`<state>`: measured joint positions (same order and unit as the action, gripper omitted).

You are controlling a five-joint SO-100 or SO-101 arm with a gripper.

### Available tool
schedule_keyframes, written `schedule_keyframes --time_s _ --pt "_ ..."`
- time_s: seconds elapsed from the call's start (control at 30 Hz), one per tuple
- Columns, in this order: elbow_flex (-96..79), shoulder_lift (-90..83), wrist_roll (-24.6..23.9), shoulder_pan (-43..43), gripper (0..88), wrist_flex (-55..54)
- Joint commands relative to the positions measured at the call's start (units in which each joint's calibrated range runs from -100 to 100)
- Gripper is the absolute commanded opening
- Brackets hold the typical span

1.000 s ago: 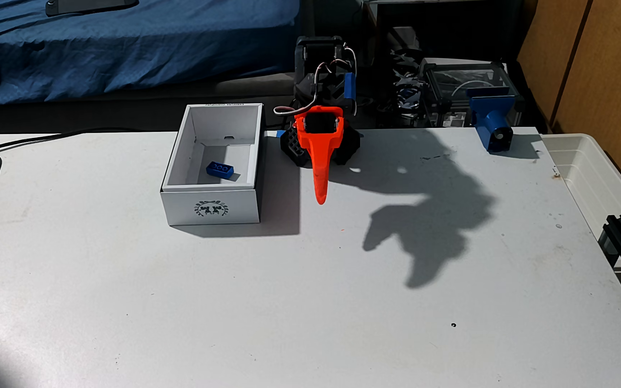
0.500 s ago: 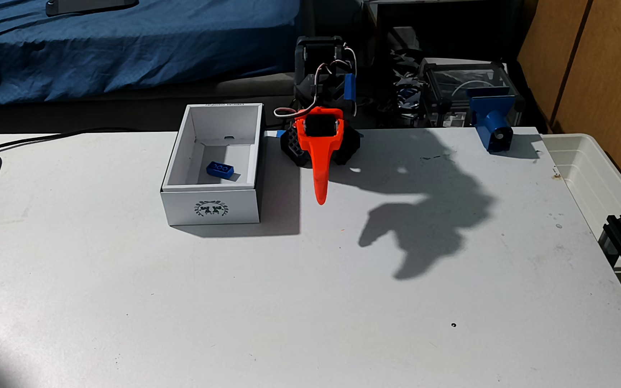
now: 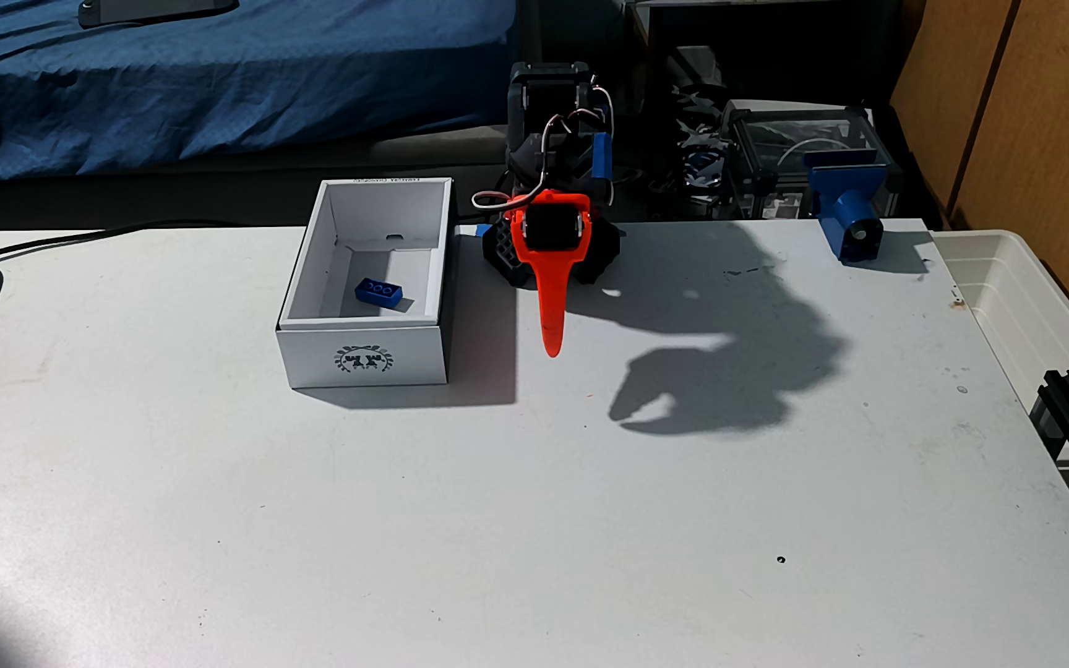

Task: Grab the blue brick and place in box

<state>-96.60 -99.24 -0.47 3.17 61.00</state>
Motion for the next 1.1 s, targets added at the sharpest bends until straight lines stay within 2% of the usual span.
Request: schedule_keyframes --time_s 0.0,1.07 --pt "0.15 -0.59 -0.18 0.24 0.8 -0.47" --pt "-0.11 -0.59 0.29 -0.2 0.9 -0.64"
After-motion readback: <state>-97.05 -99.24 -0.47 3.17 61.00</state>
